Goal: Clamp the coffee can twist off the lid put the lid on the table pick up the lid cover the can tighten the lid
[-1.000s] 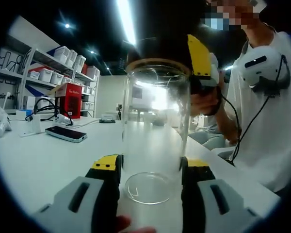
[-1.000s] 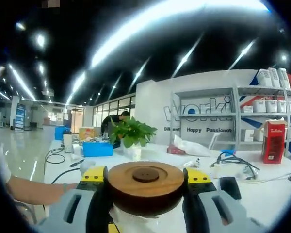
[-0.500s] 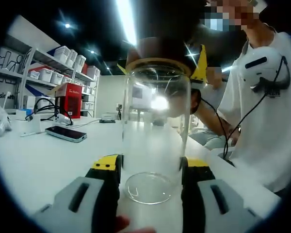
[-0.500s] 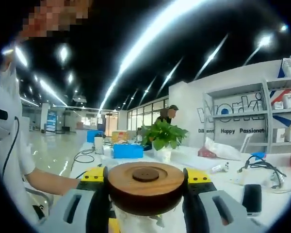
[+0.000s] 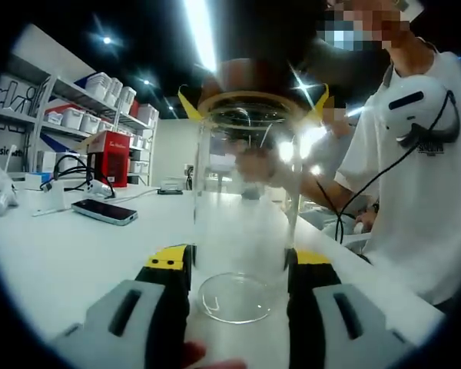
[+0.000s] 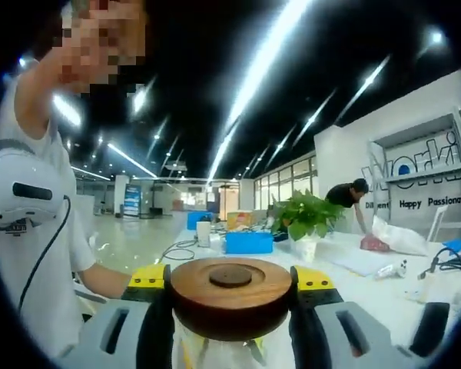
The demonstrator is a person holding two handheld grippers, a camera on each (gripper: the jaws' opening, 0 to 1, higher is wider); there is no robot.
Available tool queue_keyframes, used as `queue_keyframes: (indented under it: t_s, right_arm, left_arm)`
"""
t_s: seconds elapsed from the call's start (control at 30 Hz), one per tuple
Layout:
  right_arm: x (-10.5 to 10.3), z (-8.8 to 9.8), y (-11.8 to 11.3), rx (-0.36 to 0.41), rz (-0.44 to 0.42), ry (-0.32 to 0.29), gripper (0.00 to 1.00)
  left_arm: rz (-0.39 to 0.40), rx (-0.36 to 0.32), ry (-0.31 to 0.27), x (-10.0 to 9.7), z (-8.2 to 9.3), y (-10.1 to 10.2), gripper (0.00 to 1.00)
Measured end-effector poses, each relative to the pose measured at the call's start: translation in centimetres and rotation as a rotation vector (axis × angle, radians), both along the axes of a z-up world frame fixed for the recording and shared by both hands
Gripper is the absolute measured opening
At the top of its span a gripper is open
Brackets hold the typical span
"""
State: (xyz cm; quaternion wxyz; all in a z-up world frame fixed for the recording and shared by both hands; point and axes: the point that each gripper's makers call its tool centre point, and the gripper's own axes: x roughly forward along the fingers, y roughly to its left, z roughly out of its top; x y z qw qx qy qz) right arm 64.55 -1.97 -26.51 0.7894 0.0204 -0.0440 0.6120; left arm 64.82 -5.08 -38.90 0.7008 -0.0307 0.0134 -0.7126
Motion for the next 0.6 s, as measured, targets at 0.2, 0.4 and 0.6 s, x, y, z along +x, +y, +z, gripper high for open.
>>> queue_keyframes:
  t_s: [0.2, 0.4, 0.6]
  right_arm:
    - [-0.76, 0.03, 0.09, 0.007, 0.108, -0.018, 0.55]
    - [-0.83, 0.1, 0.15, 0.044, 0.229, 0.029, 0.55]
    - [-1.2, 0.08, 0.32, 0.029, 0.325, 0.022, 0.55]
  left_arm:
    - [-0.006, 0.0, 0.0, -0.03, -0.02, 0.03, 0.39]
    - [-0.007, 0.0, 0.0, -0.02, -0.04, 0.01, 0.39]
    - [-0.007, 0.0, -0.001, -0.04, -0.05, 0.0, 0.39]
